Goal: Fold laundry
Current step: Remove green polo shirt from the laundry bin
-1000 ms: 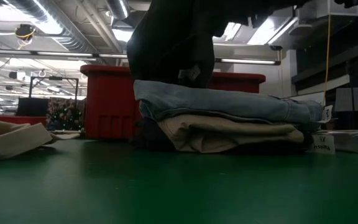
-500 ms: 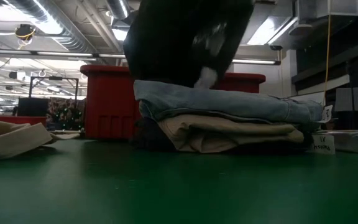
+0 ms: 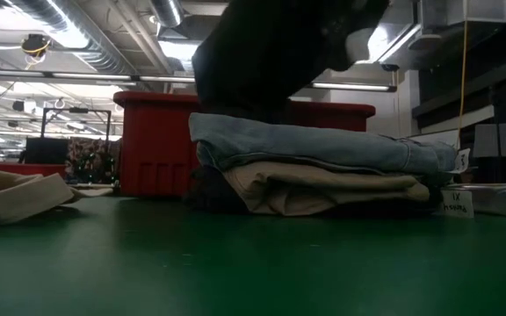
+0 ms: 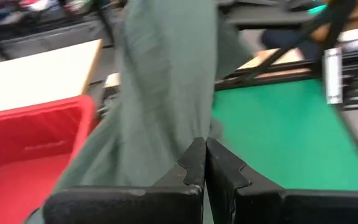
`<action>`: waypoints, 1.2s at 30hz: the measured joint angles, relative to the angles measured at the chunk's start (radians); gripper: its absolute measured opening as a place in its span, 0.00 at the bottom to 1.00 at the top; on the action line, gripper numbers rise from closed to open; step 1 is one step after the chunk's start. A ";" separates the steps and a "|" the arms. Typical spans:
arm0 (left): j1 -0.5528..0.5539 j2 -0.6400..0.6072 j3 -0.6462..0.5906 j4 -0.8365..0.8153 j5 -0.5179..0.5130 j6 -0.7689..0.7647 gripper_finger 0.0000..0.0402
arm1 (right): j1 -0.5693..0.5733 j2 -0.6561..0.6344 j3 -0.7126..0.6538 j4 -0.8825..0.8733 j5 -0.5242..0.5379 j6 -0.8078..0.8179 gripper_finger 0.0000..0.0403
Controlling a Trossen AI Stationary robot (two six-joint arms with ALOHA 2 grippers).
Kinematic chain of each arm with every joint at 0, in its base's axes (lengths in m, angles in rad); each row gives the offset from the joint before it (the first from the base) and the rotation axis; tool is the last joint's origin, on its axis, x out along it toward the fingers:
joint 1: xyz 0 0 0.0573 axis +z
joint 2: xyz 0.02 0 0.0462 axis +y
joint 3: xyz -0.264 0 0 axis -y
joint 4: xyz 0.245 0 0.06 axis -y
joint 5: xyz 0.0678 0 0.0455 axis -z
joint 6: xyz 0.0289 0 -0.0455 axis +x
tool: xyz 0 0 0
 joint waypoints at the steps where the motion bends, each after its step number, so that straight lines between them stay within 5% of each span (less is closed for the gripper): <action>1: 0.000 0.005 0.000 -0.002 -0.027 0.001 0.00 | 0.000 0.000 0.021 -0.035 0.001 -0.001 0.01; 11: 0.008 0.013 0.000 -0.114 -0.134 -0.079 0.30 | 0.000 0.017 0.194 -0.387 0.048 -0.003 0.00; 18: -0.013 0.016 -0.045 -0.275 -0.067 -0.229 0.48 | 0.000 0.016 0.250 -0.495 0.090 -0.003 0.00; 29: -0.086 0.020 -0.451 -0.084 -0.092 -0.163 0.51 | 0.000 0.016 0.250 -0.544 0.089 -0.002 0.00; 36: -0.086 0.020 -0.655 0.120 -0.227 -0.112 0.51 | 0.000 0.016 0.250 -0.546 0.089 -0.002 0.00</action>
